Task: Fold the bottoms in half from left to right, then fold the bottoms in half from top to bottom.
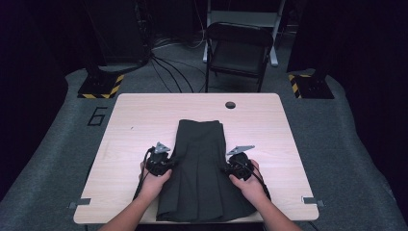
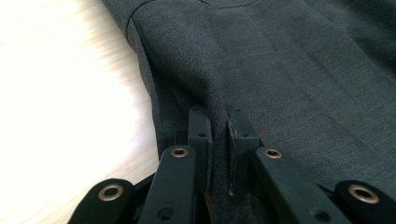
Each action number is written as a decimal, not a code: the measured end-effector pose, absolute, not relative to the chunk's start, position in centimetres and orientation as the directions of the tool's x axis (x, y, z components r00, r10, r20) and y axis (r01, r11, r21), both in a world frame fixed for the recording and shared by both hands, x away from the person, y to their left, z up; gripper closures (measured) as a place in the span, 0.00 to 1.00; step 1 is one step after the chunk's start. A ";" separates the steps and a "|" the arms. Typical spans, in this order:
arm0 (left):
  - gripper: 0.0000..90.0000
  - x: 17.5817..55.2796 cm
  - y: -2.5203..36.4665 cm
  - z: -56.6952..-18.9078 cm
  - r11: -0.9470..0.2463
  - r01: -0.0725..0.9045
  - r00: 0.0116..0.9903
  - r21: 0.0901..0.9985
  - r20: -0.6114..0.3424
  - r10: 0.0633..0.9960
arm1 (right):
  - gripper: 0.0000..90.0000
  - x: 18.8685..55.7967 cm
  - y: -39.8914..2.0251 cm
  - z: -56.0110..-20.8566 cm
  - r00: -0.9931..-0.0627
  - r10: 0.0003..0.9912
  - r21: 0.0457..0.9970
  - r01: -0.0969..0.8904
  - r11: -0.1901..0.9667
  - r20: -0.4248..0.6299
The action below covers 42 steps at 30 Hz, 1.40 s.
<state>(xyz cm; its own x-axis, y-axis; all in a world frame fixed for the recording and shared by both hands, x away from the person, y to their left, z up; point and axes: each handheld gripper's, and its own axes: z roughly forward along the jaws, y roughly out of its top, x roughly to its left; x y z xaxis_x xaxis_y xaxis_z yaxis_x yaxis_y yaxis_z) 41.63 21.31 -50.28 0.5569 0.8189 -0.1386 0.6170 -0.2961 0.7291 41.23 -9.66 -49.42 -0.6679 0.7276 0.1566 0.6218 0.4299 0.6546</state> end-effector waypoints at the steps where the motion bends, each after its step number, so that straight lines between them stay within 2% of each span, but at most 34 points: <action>1: 0.92 41.5 21.6 -50.2 -0.298 0.617 0.557 0.729 -0.137 0.819 | 0.86 41.2 -9.5 -49.4 -0.679 0.717 0.655 0.614 0.440 0.155; 10: 0.91 40.8 23.5 -50.7 -0.262 0.634 0.533 0.728 -0.166 0.829 | 0.85 40.4 -7.7 -50.0 -0.687 0.710 0.655 0.611 0.445 0.158; 11: 0.91 40.7 23.6 -50.8 -0.258 0.632 0.534 0.731 -0.169 0.829 | 0.85 40.5 -7.8 -50.1 -0.702 0.699 0.664 0.589 0.461 0.137; 18: 0.91 40.7 23.8 -51.1 -0.232 0.646 0.526 0.727 -0.204 0.826 | 0.82 40.4 -8.0 -50.5 -0.687 0.712 0.673 0.596 0.439 0.145; 20: 0.88 40.7 23.8 -51.2 -0.219 0.651 0.522 0.727 -0.219 0.824 | 0.74 40.4 -8.0 -50.5 -0.678 0.719 0.673 0.603 0.428 0.150; 21: 0.85 40.7 23.8 -51.2 -0.208 0.654 0.517 0.727 -0.229 0.825 | 0.67 40.4 -8.1 -50.5 -0.674 0.723 0.674 0.605 0.425 0.149; 24: 0.73 40.7 24.0 -51.1 -0.196 0.659 0.520 0.726 -0.253 0.816 | 0.53 40.2 -8.6 -50.6 -0.655 0.739 0.670 0.620 0.409 0.155; 30: 0.57 40.5 24.1 -50.8 -0.191 0.656 0.515 0.731 -0.247 0.821 | 0.43 39.7 -9.6 -49.7 -0.658 0.737 0.697 0.601 0.392 0.152; 31: 0.54 40.5 24.1 -50.7 -0.200 0.657 0.518 0.727 -0.243 0.820 | 0.43 39.8 -9.7 -49.6 -0.663 0.733 0.700 0.596 0.393 0.153; 33: 0.53 40.5 24.2 -50.5 -0.197 0.653 0.521 0.731 -0.245 0.818 | 0.50 39.8 -9.8 -49.5 -0.664 0.735 0.710 0.583 0.395 0.137; 38: 0.53 40.4 24.5 -50.3 -0.219 0.640 0.526 0.736 -0.212 0.824 | 0.49 39.8 -9.7 -49.5 -0.683 0.725 0.705 0.558 0.438 0.090; 42: 0.52 40.6 24.6 -50.1 -0.204 0.650 0.518 0.732 -0.229 0.824 | 0.50 40.0 -9.7 -49.4 -0.667 0.732 0.690 0.594 0.414 0.136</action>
<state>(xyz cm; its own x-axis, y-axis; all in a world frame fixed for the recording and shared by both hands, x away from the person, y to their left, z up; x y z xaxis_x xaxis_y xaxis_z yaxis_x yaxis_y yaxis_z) 40.58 24.64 -50.08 0.5175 0.8244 -0.2293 0.6499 -0.2044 0.7320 39.96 -9.71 -49.37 -0.6673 0.7324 0.1356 0.5942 0.4136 0.6898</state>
